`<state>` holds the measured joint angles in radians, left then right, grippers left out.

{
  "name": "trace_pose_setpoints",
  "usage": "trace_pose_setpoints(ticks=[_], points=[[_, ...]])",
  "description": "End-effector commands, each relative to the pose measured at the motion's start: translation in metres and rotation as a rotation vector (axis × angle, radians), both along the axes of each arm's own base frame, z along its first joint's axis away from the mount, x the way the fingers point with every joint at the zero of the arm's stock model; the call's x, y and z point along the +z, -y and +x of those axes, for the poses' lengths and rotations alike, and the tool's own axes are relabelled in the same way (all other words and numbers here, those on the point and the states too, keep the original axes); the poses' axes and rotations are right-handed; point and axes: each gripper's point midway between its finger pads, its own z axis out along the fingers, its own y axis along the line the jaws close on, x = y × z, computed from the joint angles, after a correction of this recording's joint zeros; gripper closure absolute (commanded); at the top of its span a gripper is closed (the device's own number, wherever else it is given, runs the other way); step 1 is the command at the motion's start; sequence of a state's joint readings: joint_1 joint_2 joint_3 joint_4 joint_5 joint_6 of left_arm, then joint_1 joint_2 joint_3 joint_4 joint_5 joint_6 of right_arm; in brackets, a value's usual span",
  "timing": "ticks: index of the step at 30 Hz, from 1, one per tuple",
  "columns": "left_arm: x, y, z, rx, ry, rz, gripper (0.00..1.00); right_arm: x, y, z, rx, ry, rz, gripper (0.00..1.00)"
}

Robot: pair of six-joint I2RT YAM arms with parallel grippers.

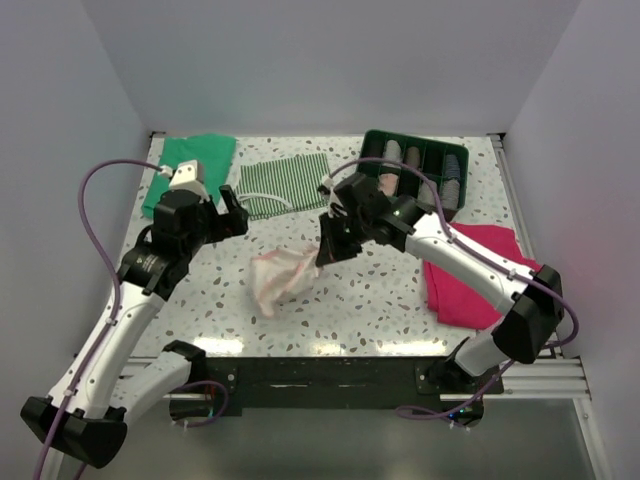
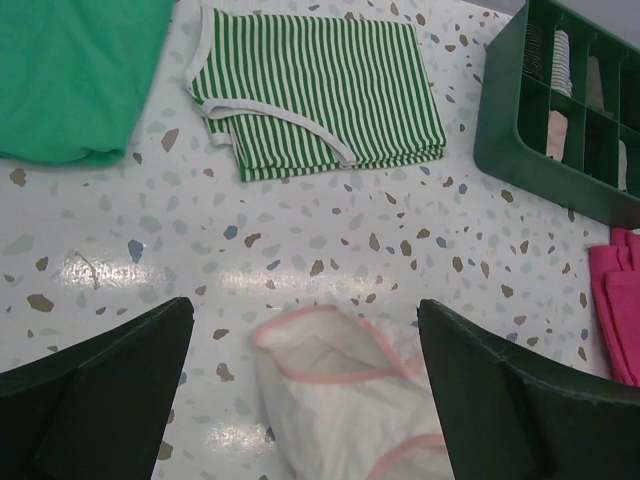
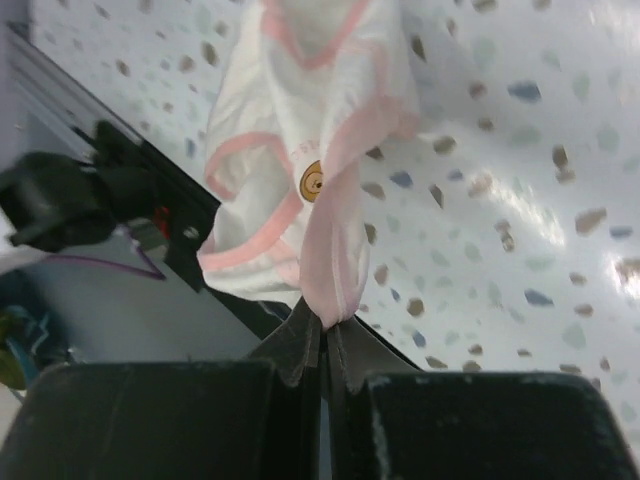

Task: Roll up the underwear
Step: Place the underwear at the center of the board.

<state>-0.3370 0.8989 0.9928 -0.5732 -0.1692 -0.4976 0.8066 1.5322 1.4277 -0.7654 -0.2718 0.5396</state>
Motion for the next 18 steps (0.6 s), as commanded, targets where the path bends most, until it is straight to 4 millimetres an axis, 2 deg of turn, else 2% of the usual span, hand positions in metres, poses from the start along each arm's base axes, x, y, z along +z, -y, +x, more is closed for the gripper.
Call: trace_pose_setpoints(ticks=[1, 4, 6, 11, 13, 14, 18], points=[[0.018, 0.002, 0.003, -0.018, 0.027, -0.004, 0.00, -0.062, 0.047, -0.031, -0.014, -0.087, -0.164, 1.00], [0.009, 0.011, 0.006, -0.070, -0.006, 0.000, 0.00, -0.085, 0.072, -0.039, -0.039, -0.110, -0.278, 0.99], [0.001, 0.021, 0.007, -0.120, -0.030, -0.009, 0.00, -0.089, 0.081, -0.043, -0.046, -0.116, -0.311, 0.99], [-0.036, 0.053, 0.009, -0.283, -0.138, -0.049, 0.00, -0.099, 0.091, -0.052, -0.039, -0.137, -0.345, 0.93], [-0.052, 0.066, 0.002, -0.352, -0.192, -0.084, 0.00, -0.106, 0.098, -0.055, -0.043, -0.151, -0.376, 0.92], [-0.056, 0.072, 0.004, -0.380, -0.190, -0.103, 0.00, -0.108, 0.098, -0.056, -0.045, -0.153, -0.375, 0.91], [-0.078, 0.093, -0.006, -0.513, -0.241, -0.157, 0.00, -0.113, 0.097, -0.057, -0.060, -0.157, -0.353, 0.87]])
